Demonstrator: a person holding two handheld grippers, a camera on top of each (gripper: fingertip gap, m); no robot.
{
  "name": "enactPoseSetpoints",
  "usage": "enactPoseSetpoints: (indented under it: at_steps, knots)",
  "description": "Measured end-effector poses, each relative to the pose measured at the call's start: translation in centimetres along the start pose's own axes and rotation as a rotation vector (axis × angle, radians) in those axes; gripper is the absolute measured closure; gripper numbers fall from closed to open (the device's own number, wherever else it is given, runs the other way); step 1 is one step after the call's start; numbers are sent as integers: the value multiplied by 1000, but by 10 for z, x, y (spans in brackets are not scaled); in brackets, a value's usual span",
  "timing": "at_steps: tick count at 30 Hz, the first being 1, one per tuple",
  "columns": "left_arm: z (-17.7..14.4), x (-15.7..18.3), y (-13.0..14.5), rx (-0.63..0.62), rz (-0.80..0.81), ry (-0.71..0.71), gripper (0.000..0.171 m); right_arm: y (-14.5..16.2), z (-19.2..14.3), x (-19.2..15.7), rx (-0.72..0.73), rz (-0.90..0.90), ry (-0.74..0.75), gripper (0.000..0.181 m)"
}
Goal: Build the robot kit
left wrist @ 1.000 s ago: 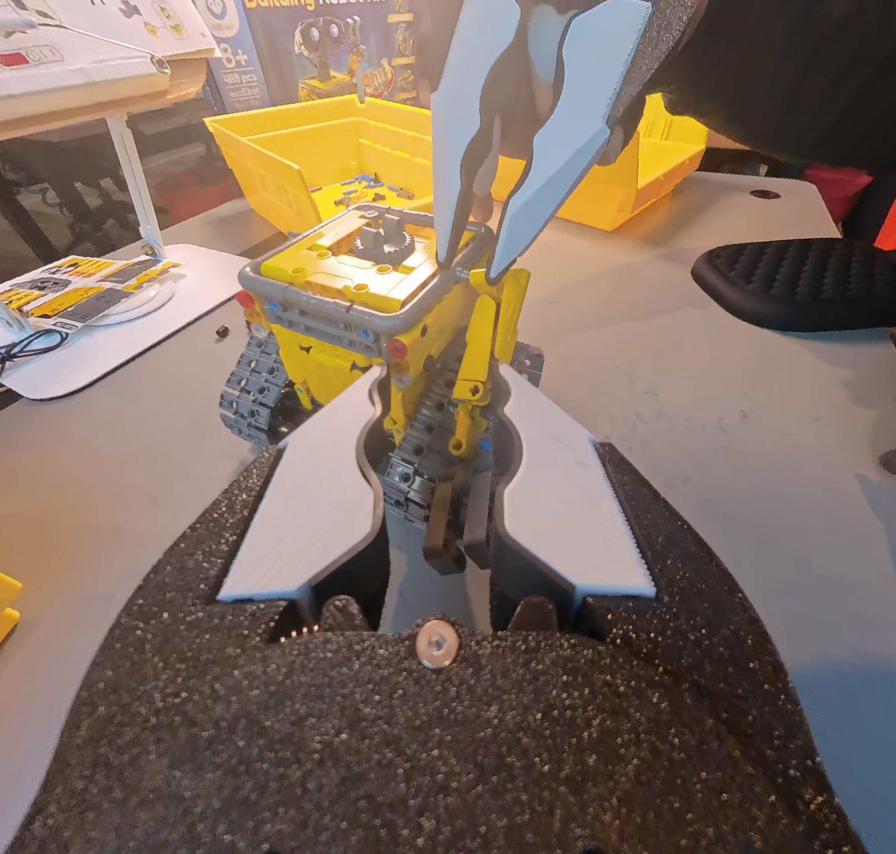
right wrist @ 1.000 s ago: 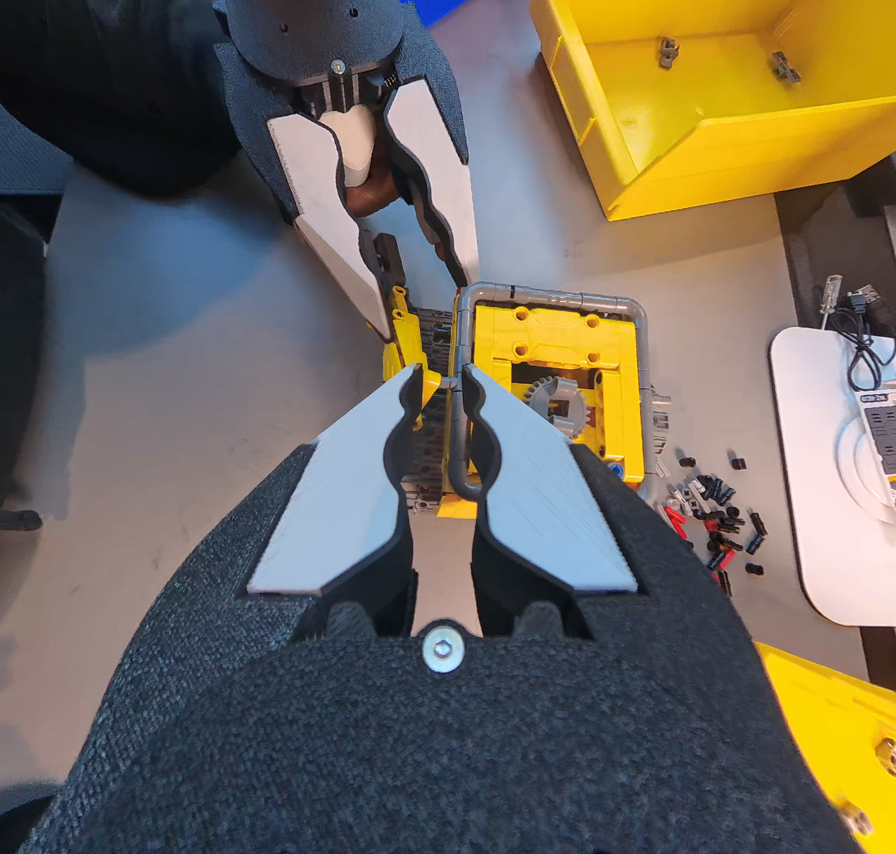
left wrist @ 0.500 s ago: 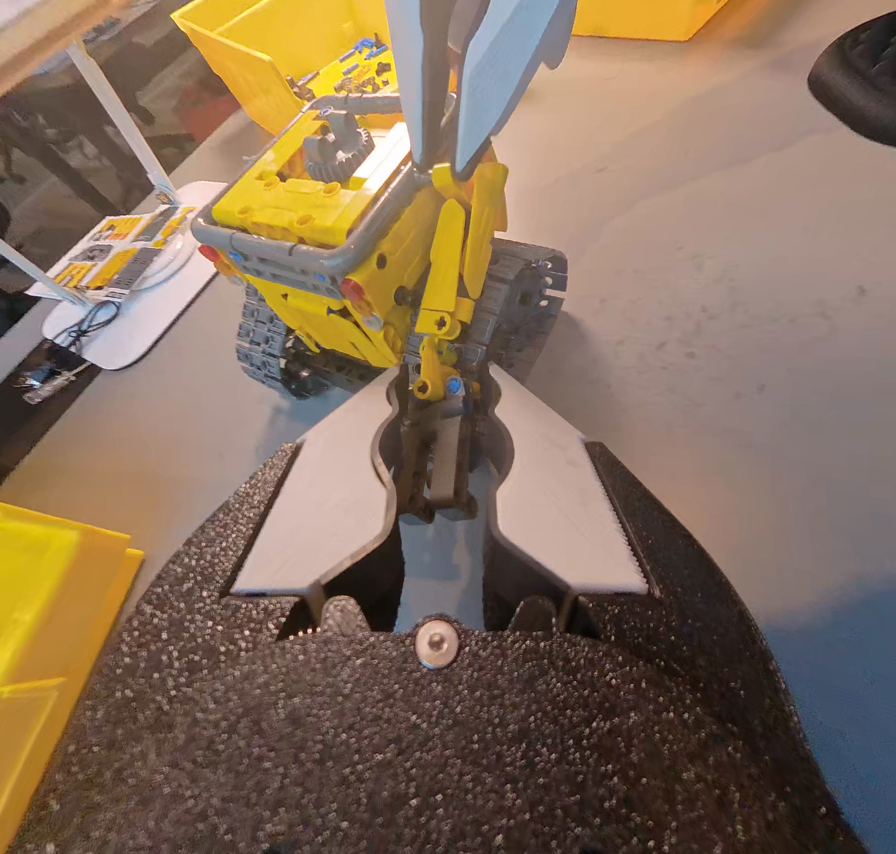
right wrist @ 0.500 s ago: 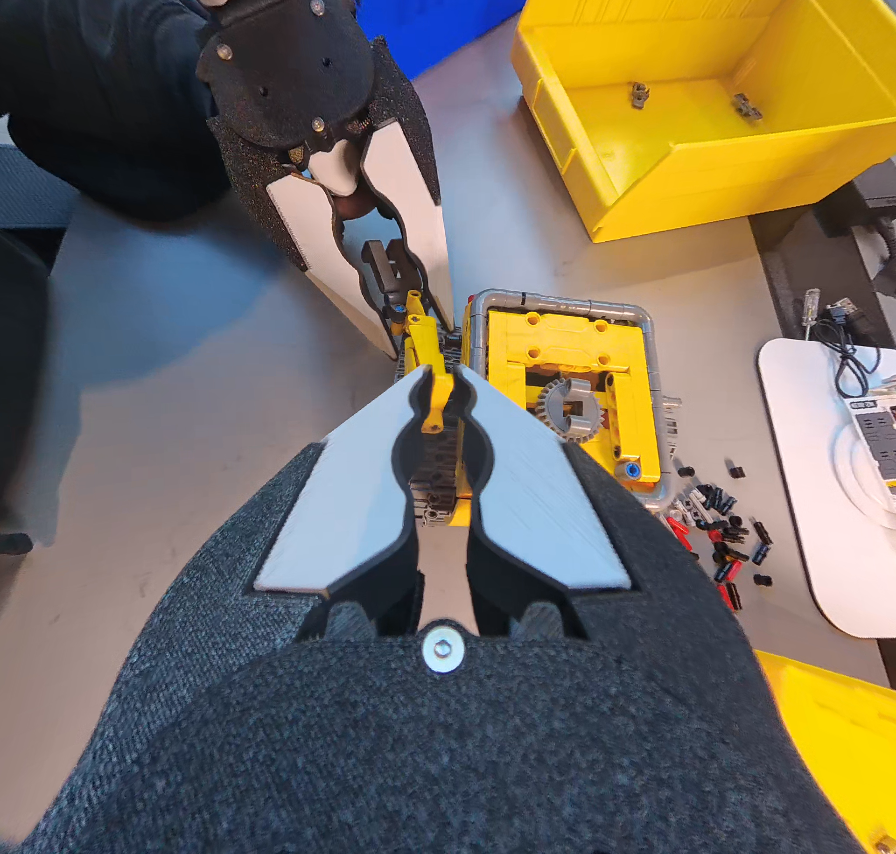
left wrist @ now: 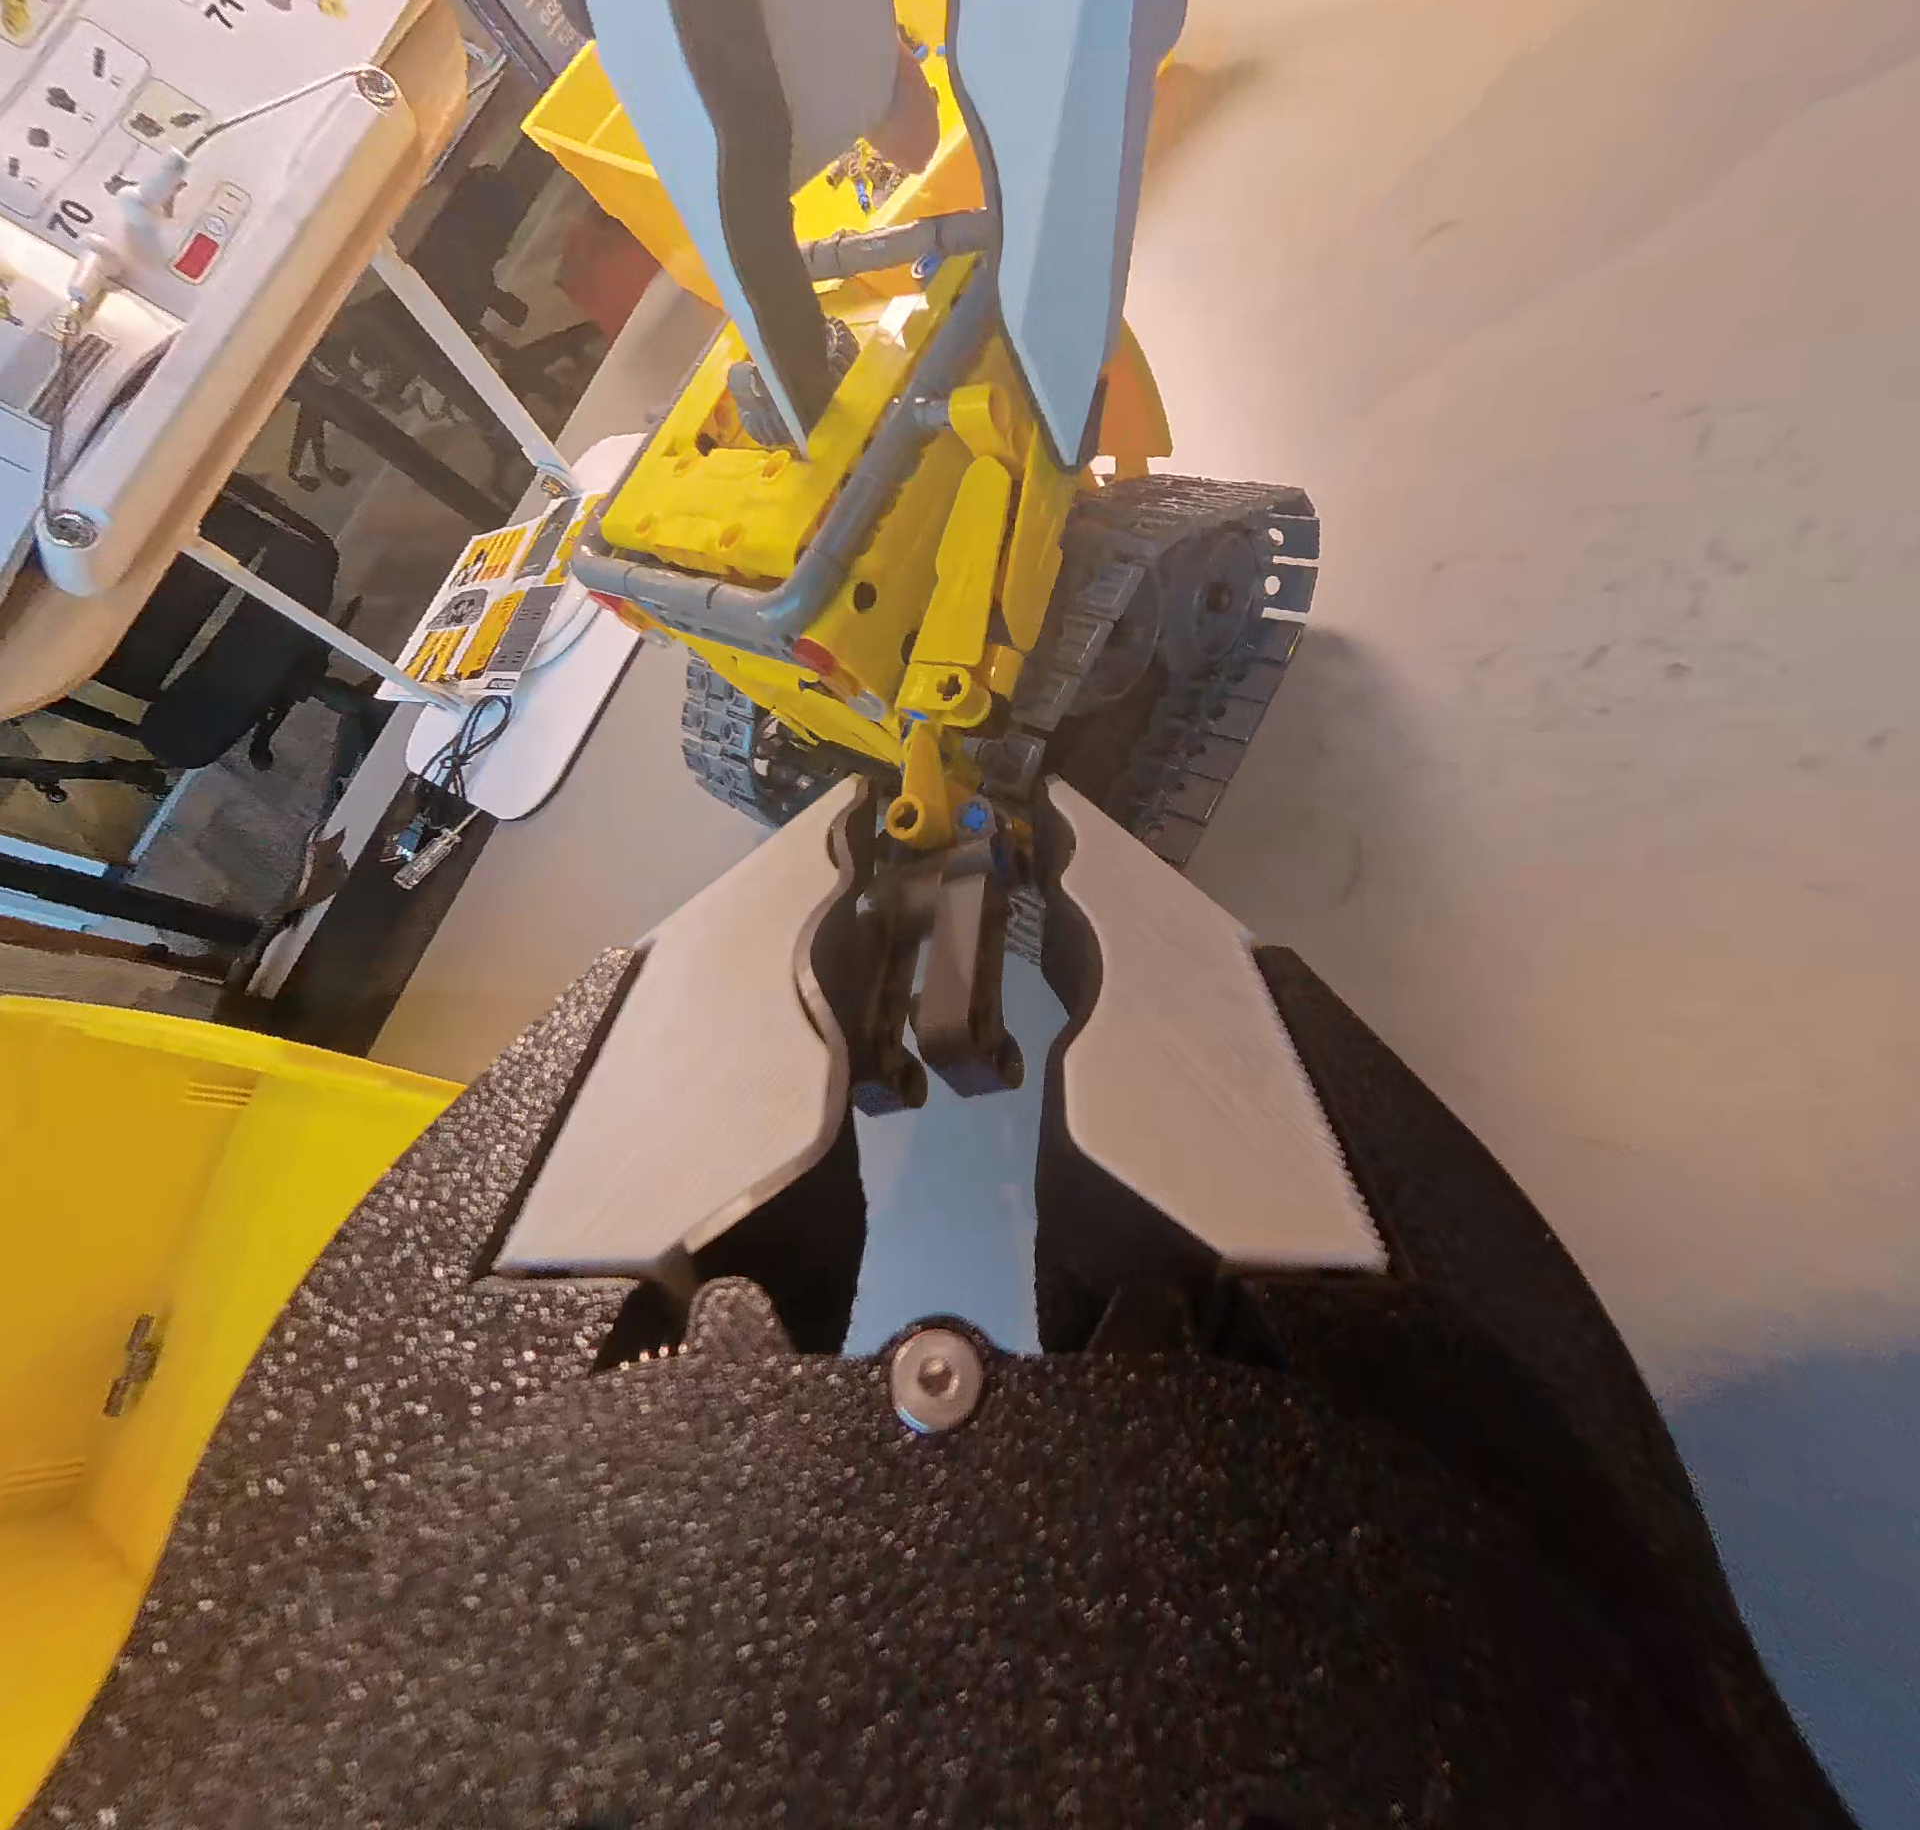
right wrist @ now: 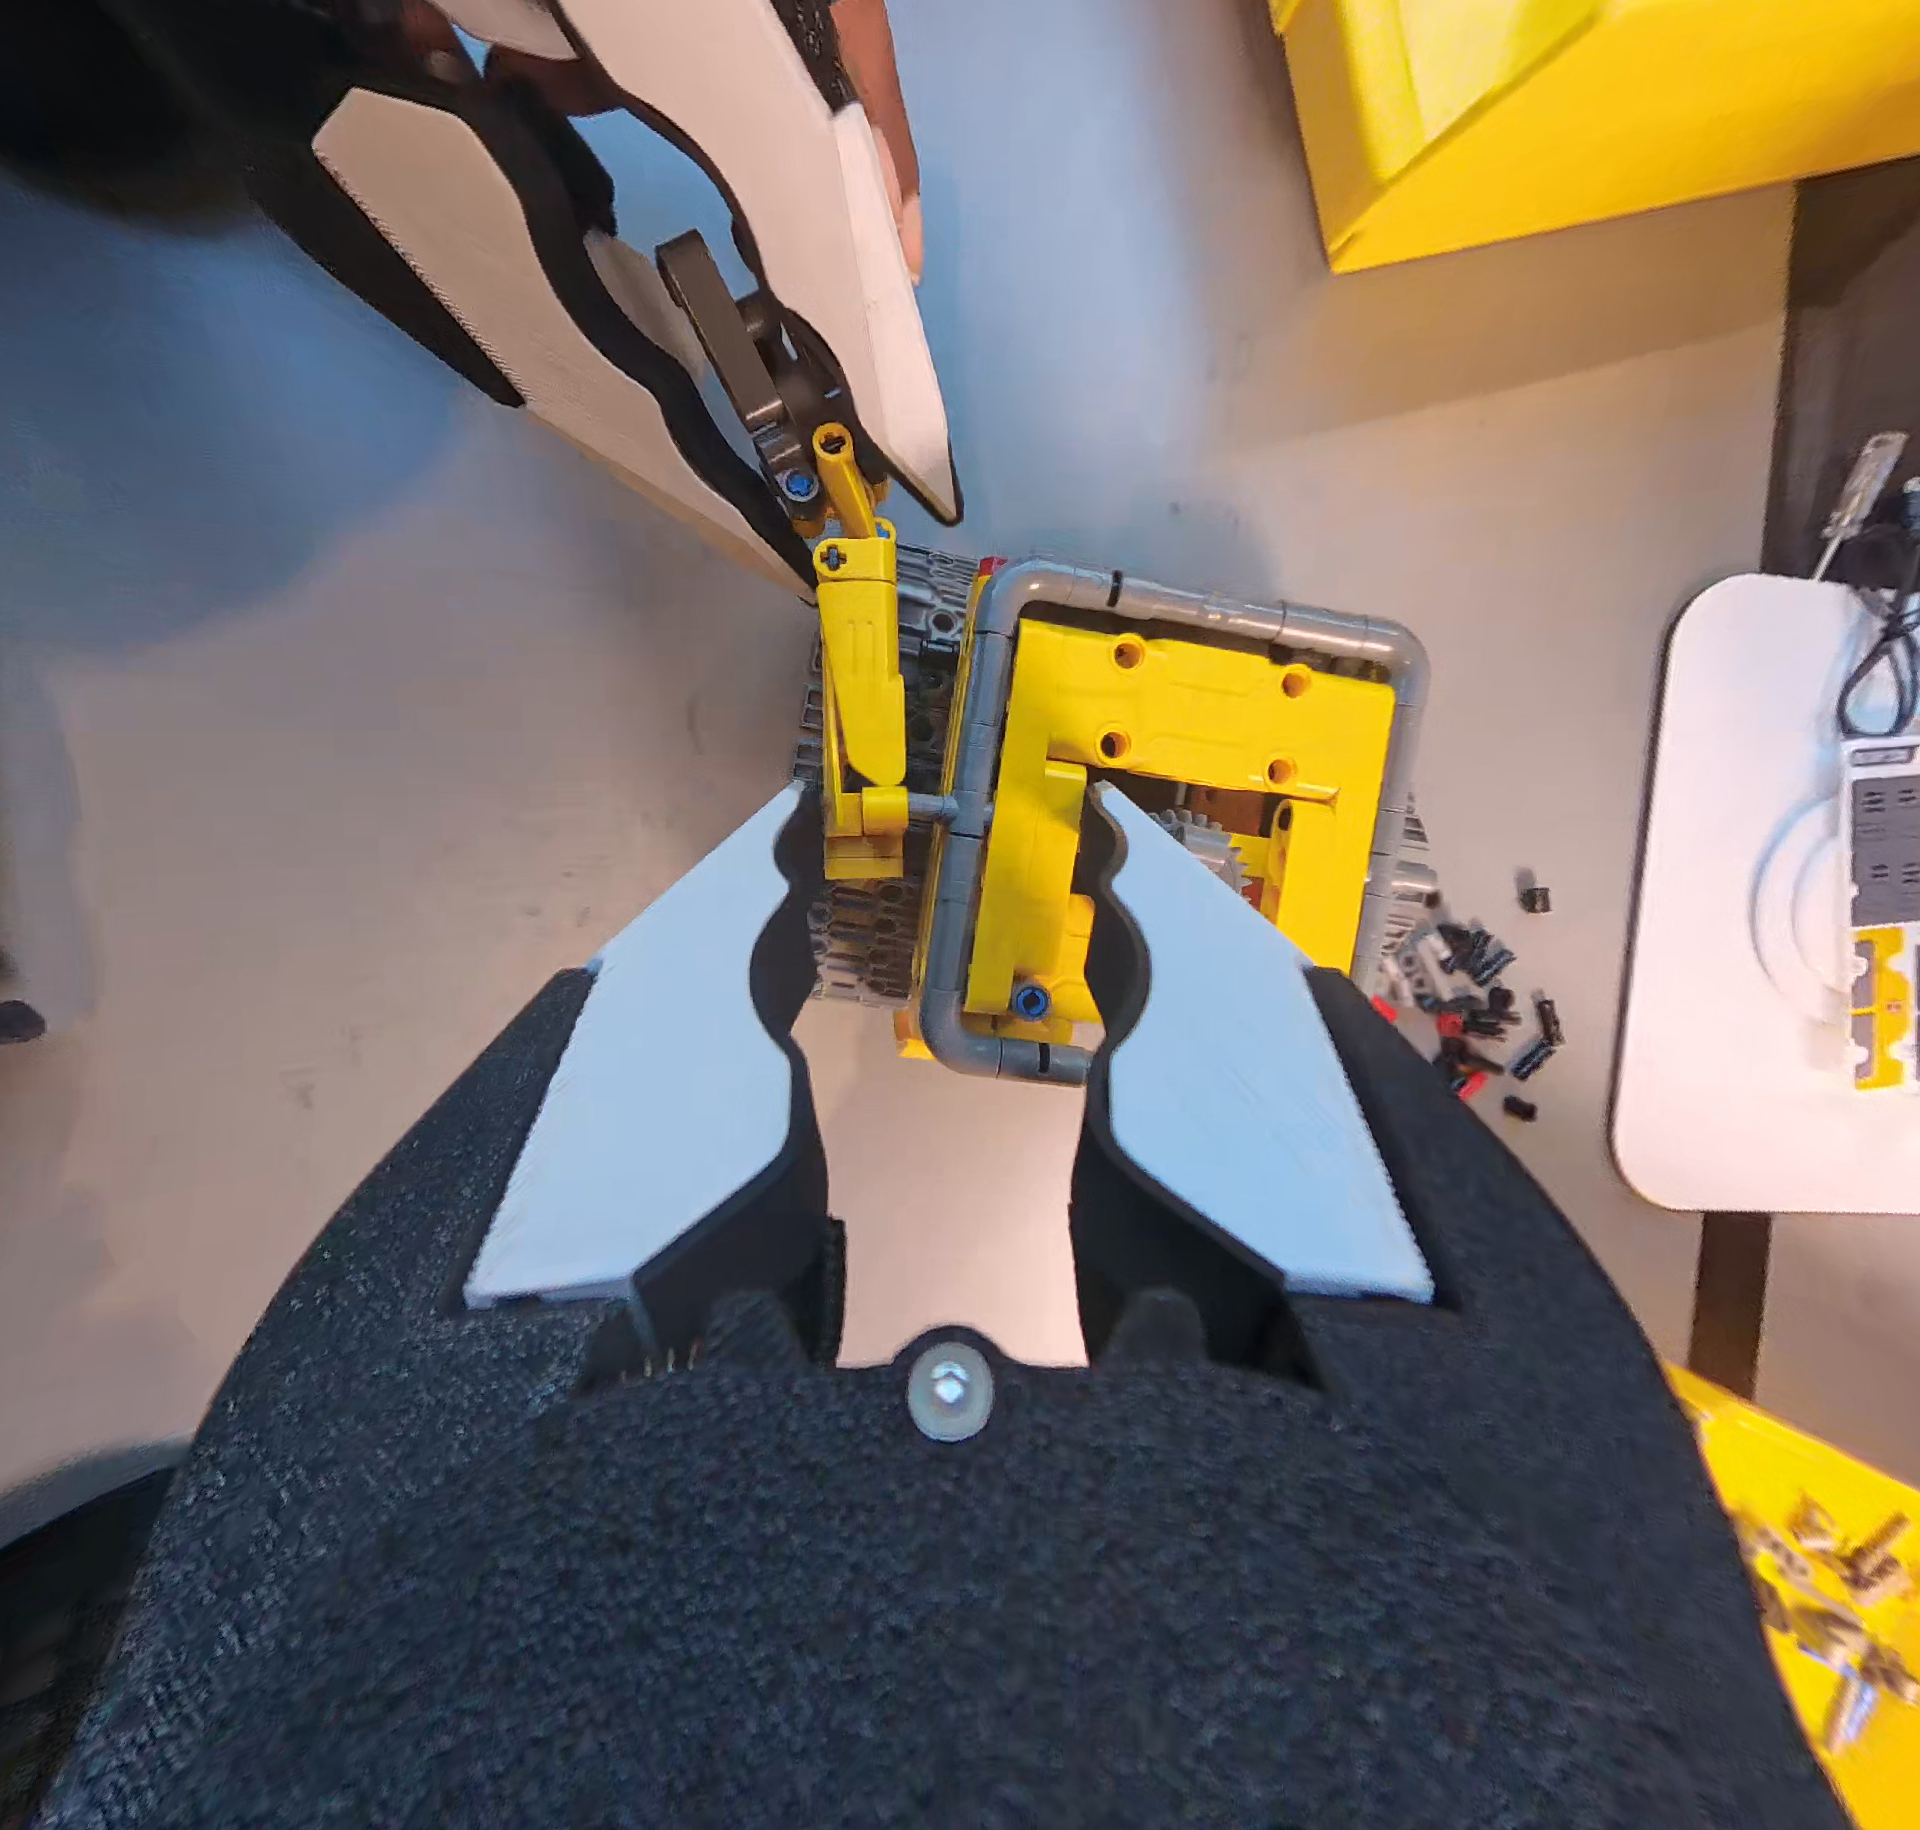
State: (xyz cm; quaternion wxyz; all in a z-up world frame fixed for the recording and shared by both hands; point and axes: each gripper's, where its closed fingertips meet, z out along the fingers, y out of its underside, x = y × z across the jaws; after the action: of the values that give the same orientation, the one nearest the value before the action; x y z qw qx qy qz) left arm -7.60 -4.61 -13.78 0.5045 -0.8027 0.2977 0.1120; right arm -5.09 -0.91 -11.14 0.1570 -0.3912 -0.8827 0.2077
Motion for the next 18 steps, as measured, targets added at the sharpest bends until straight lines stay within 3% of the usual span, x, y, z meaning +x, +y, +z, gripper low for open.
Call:
enactPoseSetpoints:
  at_steps: [5,12,18]
  knots:
    - [0,-2,-1,-15,30,10,145,1,3,3,-49,18,-25,136]
    - [0,0,-1,-28,63,48,150,0,3,3,7,12,-11,138]
    - [-9,5,-5,-2,-99,261,151,-2,3,-2,69,2,-24,138]
